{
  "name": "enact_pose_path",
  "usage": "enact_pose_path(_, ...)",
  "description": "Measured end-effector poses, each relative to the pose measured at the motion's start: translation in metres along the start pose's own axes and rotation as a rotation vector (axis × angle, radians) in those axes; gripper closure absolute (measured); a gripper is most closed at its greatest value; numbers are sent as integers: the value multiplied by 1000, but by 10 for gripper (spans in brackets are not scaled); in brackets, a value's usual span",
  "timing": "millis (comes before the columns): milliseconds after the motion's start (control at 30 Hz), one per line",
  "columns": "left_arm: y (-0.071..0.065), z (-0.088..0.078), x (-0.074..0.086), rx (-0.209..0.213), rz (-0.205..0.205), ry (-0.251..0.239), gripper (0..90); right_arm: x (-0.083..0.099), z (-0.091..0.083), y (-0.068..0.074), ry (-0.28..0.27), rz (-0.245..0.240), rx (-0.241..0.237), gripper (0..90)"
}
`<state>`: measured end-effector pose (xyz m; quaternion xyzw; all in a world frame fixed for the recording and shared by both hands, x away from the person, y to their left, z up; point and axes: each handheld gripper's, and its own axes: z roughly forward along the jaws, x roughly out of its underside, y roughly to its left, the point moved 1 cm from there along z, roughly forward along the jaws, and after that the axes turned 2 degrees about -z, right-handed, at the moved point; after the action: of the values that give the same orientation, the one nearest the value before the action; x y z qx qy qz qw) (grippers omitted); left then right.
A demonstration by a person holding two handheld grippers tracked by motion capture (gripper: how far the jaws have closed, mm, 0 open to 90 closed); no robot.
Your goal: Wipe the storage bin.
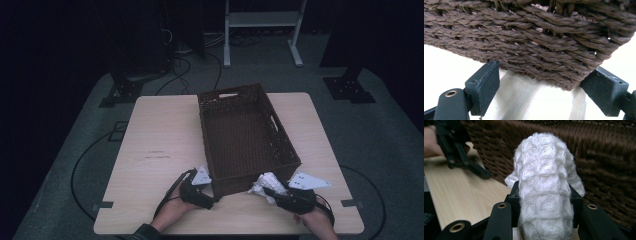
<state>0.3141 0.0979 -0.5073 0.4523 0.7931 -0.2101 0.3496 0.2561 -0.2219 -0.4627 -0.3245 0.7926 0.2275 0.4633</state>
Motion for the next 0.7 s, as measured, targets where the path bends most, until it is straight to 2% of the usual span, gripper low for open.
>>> enact_pose_path(33, 0, 0, 0, 0, 0, 0, 164, -4, -4, 2, -25, -3, -5, 599)
enact_pose_path(167, 0, 0, 0, 0, 0, 0, 164, -11, -10, 5, -60, -5, -12, 599)
enact_pose_path(467, 0, 0, 0, 0, -1, -1, 164, -26, -20, 7, -111, -16, -20, 599)
enact_pose_path(567, 0, 0, 0, -1, 3, 3, 164, -36, -22, 8, -141, -20, -40, 599)
enact_pose_path(700, 0, 0, 0, -1, 3, 3, 164, -39, -16, 11, -132, -31, -55, 599)
